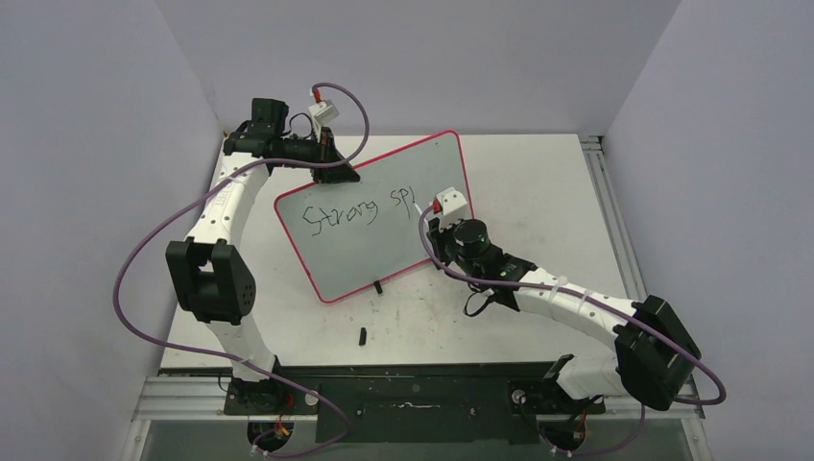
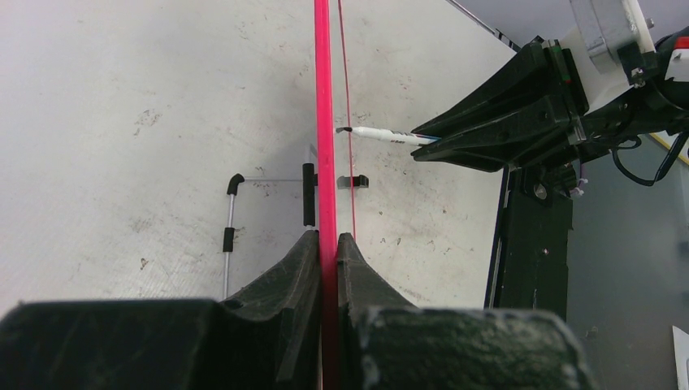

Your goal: Write a sentence on the whiteboard

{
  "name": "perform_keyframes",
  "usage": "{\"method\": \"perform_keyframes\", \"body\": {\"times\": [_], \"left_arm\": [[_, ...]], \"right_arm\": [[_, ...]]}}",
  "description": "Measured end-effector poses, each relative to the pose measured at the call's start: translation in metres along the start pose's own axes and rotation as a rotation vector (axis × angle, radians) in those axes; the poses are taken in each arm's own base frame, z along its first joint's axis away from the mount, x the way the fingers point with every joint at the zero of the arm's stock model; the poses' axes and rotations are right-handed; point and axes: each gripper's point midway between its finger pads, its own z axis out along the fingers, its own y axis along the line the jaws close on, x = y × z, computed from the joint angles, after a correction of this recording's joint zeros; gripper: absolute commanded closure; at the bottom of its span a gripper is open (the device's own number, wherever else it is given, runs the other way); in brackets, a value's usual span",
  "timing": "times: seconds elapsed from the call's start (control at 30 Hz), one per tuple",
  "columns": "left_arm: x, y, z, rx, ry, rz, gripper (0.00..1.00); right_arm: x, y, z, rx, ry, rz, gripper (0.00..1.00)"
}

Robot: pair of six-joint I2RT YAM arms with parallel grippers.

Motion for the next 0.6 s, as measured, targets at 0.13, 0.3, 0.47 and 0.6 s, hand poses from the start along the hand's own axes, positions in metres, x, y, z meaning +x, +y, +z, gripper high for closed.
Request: {"method": "perform_keyframes", "body": {"times": [0.13,0.3,0.47,0.6], "left_arm": [[0.000,0.000,0.000,0.000,0.000,-0.001,1.00],[0.000,-0.001,0.000,0.004,-0.001,0.000,1.00],[0.000,-0.001,0.000,0.005,-0.002,0.000,1.00],[0.000,-0.001,0.000,0.005,-0.002,0.000,1.00]], "right_arm": [[0.001,0.004,-0.002,-0.004,0.004,-0.002,0.95],[-0.008,0.008,-0.010,-0.003,-0.023,-0.006,0.95],[-0.029,0.010,-0.013,0.005,-0.068,-0.008,0.95],[-0.045,0.008,-0.013,0.019,-0.101,-0.014,0.95]]}}
